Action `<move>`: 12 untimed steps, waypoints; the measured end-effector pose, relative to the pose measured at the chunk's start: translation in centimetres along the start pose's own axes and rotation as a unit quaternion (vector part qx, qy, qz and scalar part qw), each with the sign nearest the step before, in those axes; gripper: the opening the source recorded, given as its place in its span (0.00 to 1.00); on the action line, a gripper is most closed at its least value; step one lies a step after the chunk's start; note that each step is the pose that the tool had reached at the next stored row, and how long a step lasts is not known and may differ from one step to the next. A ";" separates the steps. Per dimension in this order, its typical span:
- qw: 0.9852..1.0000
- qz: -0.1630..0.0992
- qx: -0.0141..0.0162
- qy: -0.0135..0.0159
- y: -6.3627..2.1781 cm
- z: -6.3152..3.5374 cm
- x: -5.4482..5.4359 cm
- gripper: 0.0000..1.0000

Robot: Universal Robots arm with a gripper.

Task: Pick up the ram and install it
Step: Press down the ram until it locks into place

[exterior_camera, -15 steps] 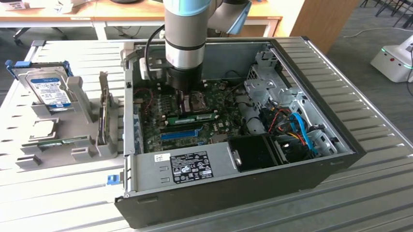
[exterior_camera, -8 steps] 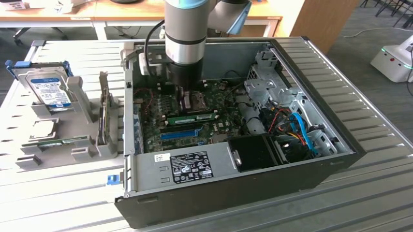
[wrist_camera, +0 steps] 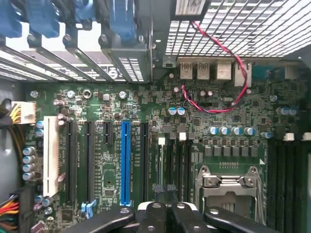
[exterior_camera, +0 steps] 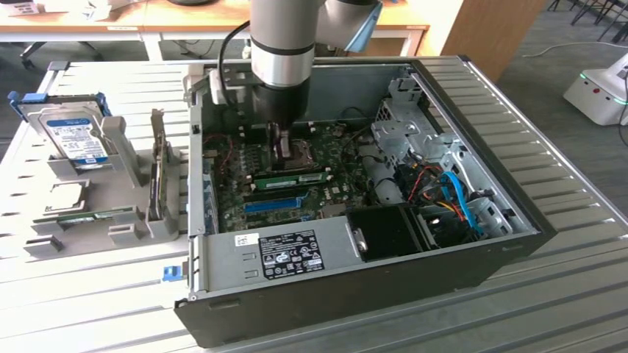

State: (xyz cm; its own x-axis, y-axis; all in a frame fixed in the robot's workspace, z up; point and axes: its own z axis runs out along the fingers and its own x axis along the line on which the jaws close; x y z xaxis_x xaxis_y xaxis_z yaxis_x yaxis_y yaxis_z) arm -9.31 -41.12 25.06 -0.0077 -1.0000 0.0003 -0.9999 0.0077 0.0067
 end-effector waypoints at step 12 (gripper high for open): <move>1.000 0.000 0.000 0.000 0.01 -2.21 0.0 0.10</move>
State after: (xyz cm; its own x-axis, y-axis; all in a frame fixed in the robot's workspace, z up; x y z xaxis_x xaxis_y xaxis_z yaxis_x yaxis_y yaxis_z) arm -9.31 -41.12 27.27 -0.0077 -1.0000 0.0003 -0.9999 0.0077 0.0067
